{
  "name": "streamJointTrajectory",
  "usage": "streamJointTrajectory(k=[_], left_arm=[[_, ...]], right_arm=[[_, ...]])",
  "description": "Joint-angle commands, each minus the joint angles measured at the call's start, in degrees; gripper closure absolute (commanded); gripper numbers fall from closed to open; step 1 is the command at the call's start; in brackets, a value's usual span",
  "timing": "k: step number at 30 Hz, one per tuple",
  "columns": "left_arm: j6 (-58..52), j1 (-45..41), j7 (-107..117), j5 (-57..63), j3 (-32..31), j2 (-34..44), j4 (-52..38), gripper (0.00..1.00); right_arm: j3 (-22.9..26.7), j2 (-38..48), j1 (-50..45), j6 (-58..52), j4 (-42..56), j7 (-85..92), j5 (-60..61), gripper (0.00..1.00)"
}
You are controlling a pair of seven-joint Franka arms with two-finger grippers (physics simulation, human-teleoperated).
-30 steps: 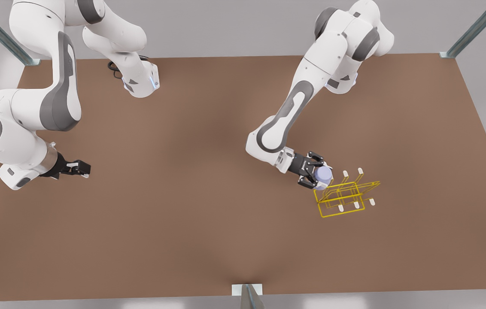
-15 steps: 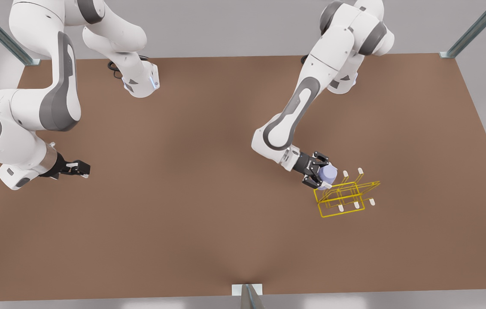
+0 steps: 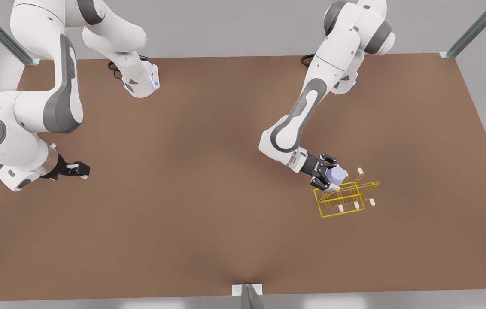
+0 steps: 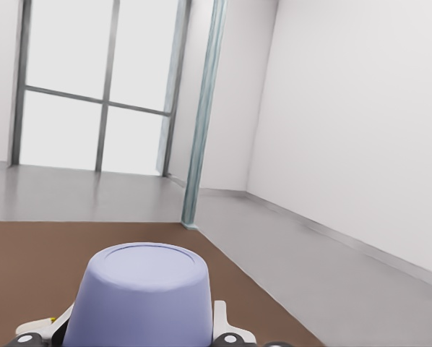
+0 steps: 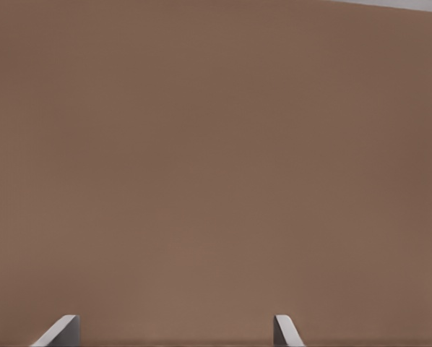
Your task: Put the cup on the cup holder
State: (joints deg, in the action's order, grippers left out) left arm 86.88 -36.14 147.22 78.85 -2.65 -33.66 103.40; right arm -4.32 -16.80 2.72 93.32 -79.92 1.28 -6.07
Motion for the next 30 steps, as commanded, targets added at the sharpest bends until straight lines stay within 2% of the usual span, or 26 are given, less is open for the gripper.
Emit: streamJointTrajectory(k=[1,19,20,21,30], left_arm=[[0.66,0.02,1.32,0.43,0.02,0.53,1.10,0.22],[2.77,1.69,4.31,2.72,0.02,1.14,4.62,0.22],[2.85,1.69,4.13,2.89,0.02,1.14,4.62,0.04],[2.85,2.13,4.13,2.89,0.02,1.05,4.62,0.00],[2.06,2.04,0.88,2.10,-0.16,3.16,3.74,0.00]], right_arm=[[-0.08,-1.05,-0.18,-0.42,1.43,0.31,-0.52,0.00],[-0.08,-1.40,-0.09,-2.79,2.22,0.40,-0.52,0.00],[-0.08,-1.40,-0.09,-2.79,2.22,0.48,-0.61,0.00],[-0.08,-1.40,-0.09,-2.79,2.22,0.48,-0.61,0.00],[-0.08,-1.92,-0.26,-2.71,2.22,0.39,-0.61,0.00]])
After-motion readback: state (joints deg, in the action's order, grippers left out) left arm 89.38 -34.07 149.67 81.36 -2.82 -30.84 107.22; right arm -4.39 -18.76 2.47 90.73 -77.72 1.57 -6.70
